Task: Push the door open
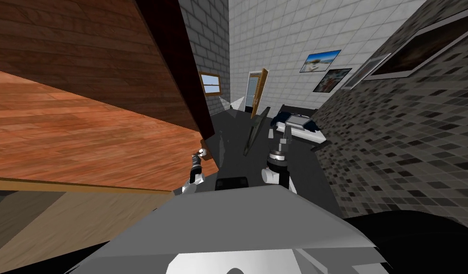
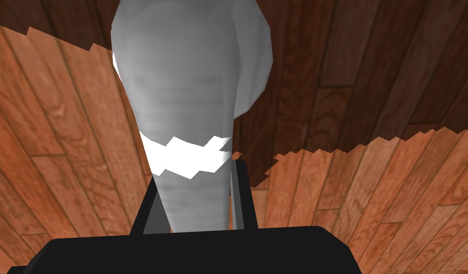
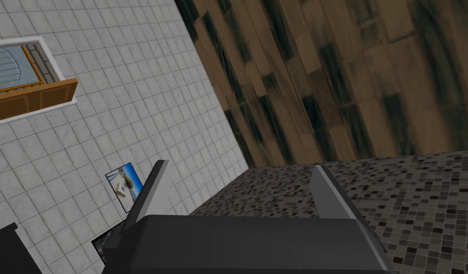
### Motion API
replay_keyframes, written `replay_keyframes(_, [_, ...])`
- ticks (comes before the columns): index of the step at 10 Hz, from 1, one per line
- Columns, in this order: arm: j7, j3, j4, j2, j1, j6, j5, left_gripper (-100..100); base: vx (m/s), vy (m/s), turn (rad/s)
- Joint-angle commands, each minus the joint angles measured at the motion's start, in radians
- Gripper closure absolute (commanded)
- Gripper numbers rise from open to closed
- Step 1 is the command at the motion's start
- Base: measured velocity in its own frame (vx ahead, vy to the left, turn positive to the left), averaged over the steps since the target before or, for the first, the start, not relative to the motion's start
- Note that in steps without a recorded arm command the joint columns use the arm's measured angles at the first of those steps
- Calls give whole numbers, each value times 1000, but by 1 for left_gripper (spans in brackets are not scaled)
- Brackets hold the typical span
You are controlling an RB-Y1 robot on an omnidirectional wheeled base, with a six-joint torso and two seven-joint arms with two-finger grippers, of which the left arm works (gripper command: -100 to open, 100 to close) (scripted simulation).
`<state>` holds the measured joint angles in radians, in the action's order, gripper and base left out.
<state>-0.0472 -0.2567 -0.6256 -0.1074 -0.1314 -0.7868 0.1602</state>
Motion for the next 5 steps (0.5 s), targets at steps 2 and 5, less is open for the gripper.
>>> replay_keyframes(2, [-6,-16,3,5,-7,-7,9,100,171,-61,52])
replay_keyframes(5, [-14,-42,0,-6,6,-6,24,100,141,-17,51])
